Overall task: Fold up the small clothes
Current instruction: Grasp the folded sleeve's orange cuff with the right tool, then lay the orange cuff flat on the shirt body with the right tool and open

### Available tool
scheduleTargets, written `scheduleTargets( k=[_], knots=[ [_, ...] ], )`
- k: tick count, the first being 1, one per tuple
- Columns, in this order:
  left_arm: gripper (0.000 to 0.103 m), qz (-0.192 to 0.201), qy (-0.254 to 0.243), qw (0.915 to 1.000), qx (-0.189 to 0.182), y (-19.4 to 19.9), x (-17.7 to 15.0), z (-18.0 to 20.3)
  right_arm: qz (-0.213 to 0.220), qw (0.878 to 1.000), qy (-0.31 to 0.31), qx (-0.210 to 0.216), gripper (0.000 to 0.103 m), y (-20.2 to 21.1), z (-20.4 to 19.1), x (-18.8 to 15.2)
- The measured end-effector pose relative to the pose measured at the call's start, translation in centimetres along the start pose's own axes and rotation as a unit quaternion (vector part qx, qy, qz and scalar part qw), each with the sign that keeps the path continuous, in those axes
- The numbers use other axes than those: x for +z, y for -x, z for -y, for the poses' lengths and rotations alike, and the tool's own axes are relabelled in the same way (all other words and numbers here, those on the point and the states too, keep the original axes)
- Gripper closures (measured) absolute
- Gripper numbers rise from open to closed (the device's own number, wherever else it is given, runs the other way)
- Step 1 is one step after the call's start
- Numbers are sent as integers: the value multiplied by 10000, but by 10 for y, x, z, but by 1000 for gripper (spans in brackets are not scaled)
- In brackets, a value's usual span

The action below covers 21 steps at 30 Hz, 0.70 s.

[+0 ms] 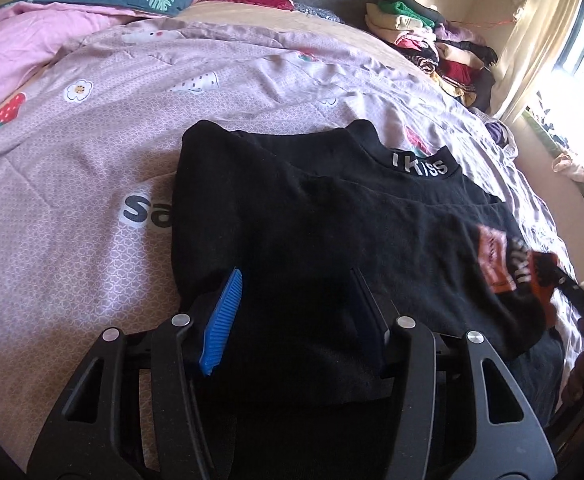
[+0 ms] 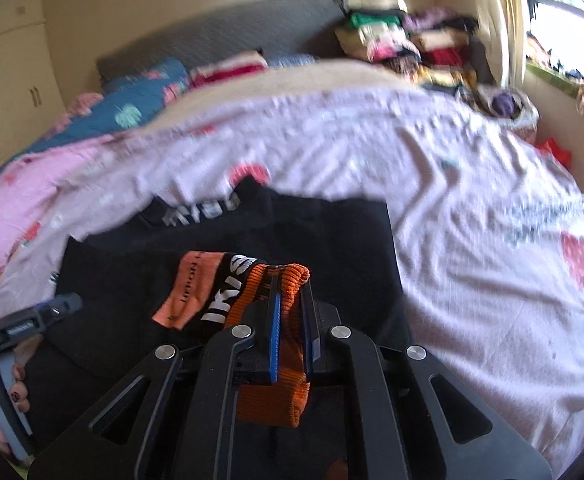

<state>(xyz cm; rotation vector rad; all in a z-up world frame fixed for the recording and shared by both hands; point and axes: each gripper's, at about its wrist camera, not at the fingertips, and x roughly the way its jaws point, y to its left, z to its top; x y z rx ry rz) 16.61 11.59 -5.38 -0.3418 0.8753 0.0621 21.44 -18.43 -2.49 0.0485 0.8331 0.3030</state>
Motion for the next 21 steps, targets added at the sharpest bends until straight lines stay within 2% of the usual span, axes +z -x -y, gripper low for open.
scheduleTargets(
  k=[2, 9, 12, 14, 21],
  knots=[
    [57, 10, 1, 10000, 0, 0, 0, 0, -69, 10000, -8, -54, 92, -3, 1, -4],
    [57, 21, 21, 10000, -17, 2, -2, -1, 343, 9990, 171, -238, 76, 14, -1, -5],
    [57, 19, 27, 10000, -16, 2, -1, -1, 424, 9989, 219, 2, 71, 19, -7, -6],
    [57, 13, 11, 10000, -12, 3, -2, 0, 391, 9982, 393, 211, 60, 20, -15, -7],
    [57, -10, -46, 10000, 28, 4, -3, 2, -29, 9922, 792, 965, 59, 11, -45, -15]
  ],
)
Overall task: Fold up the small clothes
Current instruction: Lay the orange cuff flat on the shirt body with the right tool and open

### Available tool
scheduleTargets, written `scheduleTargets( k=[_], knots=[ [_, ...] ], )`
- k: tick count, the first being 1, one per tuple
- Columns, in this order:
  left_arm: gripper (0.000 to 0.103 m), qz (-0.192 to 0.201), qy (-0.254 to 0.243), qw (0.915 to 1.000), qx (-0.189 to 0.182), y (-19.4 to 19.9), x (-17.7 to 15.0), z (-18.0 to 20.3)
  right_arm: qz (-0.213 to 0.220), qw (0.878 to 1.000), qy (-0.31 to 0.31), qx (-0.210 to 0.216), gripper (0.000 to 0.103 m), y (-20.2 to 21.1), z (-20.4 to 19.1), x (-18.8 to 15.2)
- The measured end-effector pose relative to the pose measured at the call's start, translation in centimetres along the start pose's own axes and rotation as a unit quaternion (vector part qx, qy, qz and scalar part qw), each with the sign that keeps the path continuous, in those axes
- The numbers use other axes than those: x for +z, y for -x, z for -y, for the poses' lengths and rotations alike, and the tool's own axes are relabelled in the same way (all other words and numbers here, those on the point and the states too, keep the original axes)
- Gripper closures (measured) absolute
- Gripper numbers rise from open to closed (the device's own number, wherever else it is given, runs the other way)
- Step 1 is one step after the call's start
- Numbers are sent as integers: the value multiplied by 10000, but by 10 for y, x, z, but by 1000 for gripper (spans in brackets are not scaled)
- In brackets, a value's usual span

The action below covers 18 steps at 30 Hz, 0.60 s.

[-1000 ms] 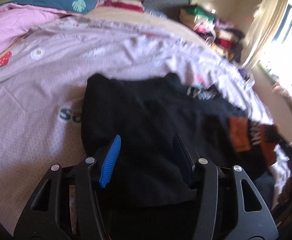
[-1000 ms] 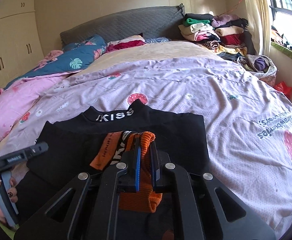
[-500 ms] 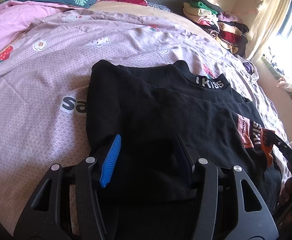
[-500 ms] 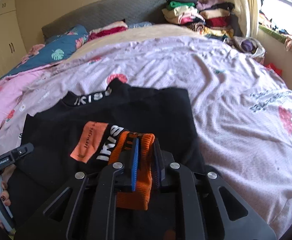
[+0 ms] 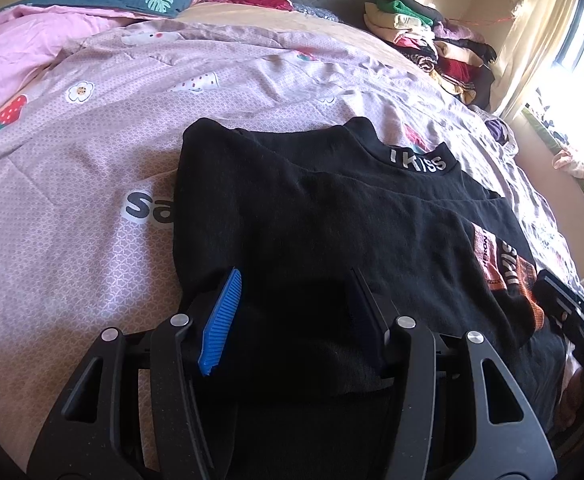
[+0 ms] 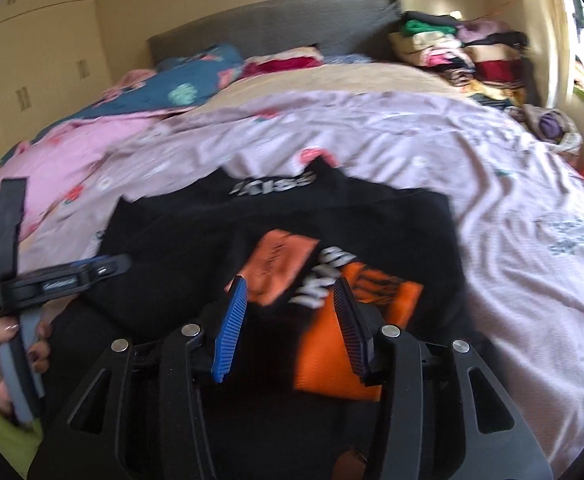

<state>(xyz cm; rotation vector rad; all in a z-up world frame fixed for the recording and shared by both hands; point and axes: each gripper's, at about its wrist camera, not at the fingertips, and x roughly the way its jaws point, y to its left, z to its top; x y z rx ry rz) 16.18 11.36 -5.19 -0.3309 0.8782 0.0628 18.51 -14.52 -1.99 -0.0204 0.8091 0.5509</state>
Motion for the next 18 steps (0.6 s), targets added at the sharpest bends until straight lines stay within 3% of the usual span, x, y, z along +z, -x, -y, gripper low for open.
scheduleTargets(
  k=[3, 7, 15, 18],
  knots=[
    [57, -2, -27, 10000, 27, 1, -1, 1, -338, 9994, 69, 40, 57, -11, -6, -5],
    [57, -19, -64, 10000, 48, 1, -1, 3, -655, 9966, 217, -450, 52, -25, -5, -12],
    [54, -30, -124, 9999, 111, 6, -4, 6, -545, 9978, 89, -366, 49, -22, -1, -16],
    [50, -29, -134, 9999, 80, 7, -5, 8, -391, 9988, -26, -296, 42, -15, 2, -15]
  ],
)
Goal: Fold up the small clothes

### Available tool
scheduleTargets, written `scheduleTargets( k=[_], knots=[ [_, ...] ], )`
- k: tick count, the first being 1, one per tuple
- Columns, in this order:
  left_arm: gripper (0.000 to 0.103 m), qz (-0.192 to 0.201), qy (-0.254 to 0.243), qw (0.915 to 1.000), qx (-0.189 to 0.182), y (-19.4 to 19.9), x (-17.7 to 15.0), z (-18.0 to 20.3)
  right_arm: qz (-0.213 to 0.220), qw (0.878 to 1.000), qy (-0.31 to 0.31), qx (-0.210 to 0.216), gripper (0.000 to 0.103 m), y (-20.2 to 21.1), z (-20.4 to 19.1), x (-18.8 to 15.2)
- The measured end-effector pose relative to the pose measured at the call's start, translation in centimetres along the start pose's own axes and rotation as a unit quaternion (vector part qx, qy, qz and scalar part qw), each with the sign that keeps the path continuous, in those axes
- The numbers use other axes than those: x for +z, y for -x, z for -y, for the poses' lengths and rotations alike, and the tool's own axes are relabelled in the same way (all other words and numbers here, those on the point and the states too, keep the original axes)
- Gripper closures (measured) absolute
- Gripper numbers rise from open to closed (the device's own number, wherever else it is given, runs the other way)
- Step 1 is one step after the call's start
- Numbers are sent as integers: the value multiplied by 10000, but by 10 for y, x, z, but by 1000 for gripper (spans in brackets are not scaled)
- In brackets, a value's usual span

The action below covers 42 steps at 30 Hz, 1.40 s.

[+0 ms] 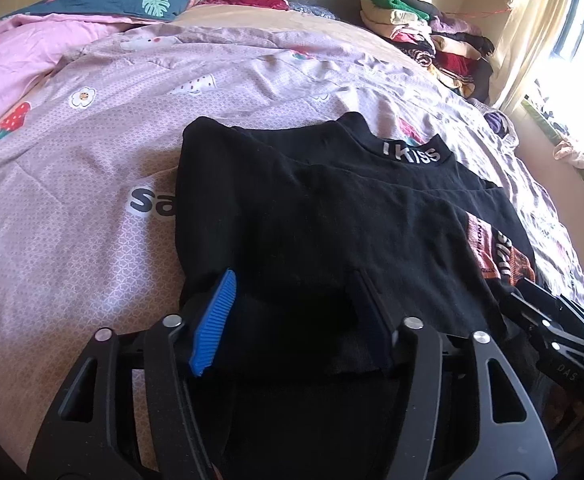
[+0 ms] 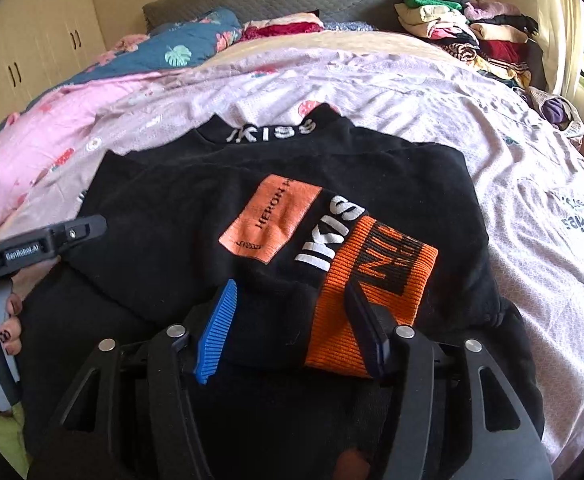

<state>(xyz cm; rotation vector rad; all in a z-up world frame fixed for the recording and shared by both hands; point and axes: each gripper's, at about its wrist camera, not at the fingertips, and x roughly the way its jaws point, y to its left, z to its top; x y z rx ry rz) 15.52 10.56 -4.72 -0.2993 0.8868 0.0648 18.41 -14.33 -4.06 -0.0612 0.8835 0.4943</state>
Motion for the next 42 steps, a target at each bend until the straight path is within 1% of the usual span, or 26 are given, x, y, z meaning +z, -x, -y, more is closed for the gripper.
scheduleTargets(
  k=[1, 4, 5, 9, 10, 12, 13, 15, 19, 20, 21, 23, 24, 26, 34, 37, 42],
  knots=[
    [50, 0, -23, 10000, 33, 0, 0, 1, 56, 10000, -28, 26, 39, 2, 1, 0],
    [48, 0, -60, 10000, 65, 1, -1, 3, 192, 9998, -85, 77, 34, 9, 3, 1],
    [48, 1, -59, 10000, 63, 2, -1, 4, 218, 9997, -104, 89, 30, 10, 3, 1],
    [45, 14, -41, 10000, 41, 3, -1, 4, 421, 9990, -133, 114, 22, 19, 2, 2],
    [44, 30, -19, 10000, 30, 5, -1, 4, 506, 9986, -139, 120, 18, 23, 1, 2],
    [38, 87, 63, 9999, -52, 9, -2, 3, 620, 9979, -152, 131, 14, 27, 0, 1],
    [37, 89, 66, 9999, -67, 10, -2, 4, 678, 9975, -160, 148, 13, 30, 0, 1],
    [33, 100, 45, 9999, -59, 12, -2, 6, 786, 9966, -176, 153, 11, 35, 0, 0],
    [24, 146, 94, 9997, -159, 18, -2, 8, 912, 9954, -232, 200, 9, 43, 0, -3],
    [21, 152, 114, 9996, -190, 20, -2, 9, 934, 9951, -256, 213, 9, 44, 0, -4],
    [16, 170, 163, 9994, -242, 22, -2, 9, 951, 9949, -270, 221, 9, 46, 0, -5],
    [13, 244, 317, 9983, -429, 28, -1, 7, 1003, 9943, -291, 202, 8, 49, -1, -6],
    [11, 261, 337, 9981, -450, 30, -1, 7, 1025, 9941, -300, 194, 8, 50, 0, -7],
    [10, 311, 304, 9982, -410, 36, -1, 9, 1077, 9934, -340, 198, 7, 54, 0, -8],
    [10, 370, 188, 9983, -402, 53, -2, 15, 1166, 9920, -418, 232, 6, 68, -1, -14],
    [10, 372, 162, 9982, -443, 59, -4, 16, 1220, 9911, -445, 305, 6, 76, -4, -16],
    [10, 395, -49, 9981, -463, 71, -8, 24, 1194, 9913, -479, 295, 5, 86, -8, -19]
  ],
)
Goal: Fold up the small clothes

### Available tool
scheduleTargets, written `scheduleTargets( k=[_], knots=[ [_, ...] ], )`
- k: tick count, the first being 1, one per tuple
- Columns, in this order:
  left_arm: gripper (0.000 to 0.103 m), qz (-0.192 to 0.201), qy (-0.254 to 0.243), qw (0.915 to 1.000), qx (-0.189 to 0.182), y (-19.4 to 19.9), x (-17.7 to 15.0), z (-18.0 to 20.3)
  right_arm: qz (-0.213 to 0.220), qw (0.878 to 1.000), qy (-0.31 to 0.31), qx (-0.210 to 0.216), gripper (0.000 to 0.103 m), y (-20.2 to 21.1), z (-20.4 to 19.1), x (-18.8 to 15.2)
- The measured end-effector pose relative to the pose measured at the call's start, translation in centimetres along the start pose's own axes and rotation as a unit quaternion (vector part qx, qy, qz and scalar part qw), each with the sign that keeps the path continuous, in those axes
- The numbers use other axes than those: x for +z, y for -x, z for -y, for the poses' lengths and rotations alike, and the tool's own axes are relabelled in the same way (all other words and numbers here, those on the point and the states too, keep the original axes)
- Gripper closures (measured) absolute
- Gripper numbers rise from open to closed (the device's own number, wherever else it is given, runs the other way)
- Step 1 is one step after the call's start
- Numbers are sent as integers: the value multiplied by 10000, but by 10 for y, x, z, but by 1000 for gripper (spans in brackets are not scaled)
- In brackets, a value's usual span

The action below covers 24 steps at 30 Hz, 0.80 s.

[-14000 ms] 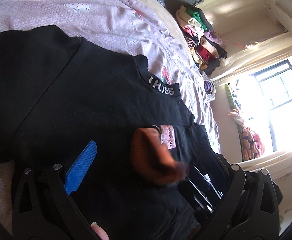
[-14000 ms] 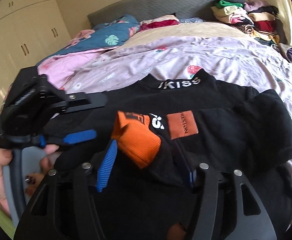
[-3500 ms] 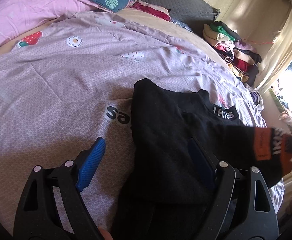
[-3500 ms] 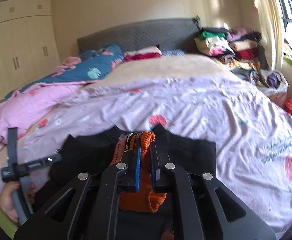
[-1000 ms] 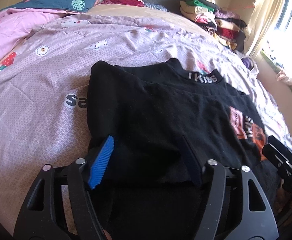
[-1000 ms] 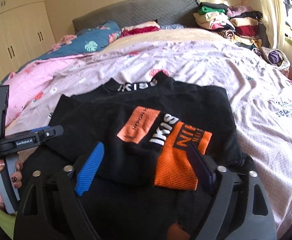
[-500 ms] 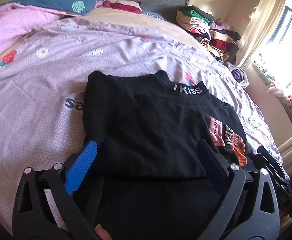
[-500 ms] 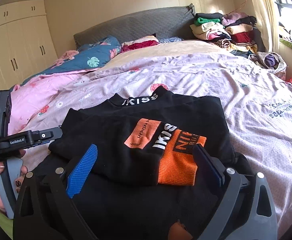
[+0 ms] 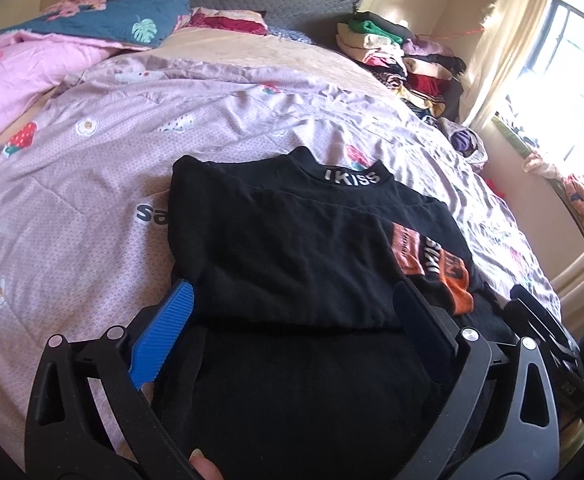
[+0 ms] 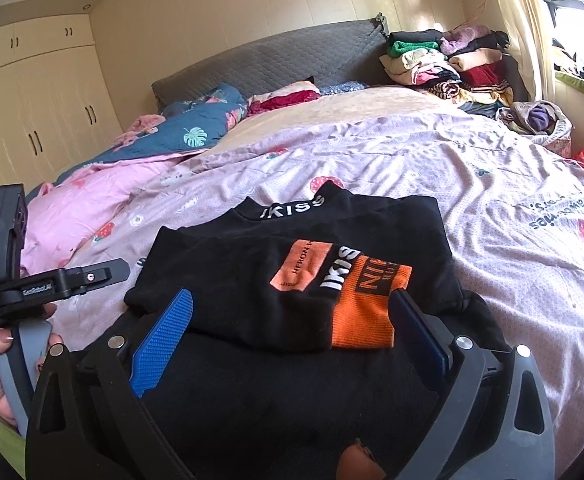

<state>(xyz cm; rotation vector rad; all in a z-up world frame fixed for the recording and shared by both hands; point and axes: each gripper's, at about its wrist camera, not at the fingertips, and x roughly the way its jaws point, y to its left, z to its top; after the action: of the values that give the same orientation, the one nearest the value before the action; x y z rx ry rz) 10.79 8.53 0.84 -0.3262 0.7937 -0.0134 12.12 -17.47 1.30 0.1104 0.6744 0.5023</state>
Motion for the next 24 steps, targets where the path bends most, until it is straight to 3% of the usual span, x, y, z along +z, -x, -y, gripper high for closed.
scheduleTargets(
  k=[24],
  knots=[
    [10, -10, -426, 9991, 32, 41, -27, 15, -200, 9995, 221, -48, 5, 44, -12, -14]
  ],
)
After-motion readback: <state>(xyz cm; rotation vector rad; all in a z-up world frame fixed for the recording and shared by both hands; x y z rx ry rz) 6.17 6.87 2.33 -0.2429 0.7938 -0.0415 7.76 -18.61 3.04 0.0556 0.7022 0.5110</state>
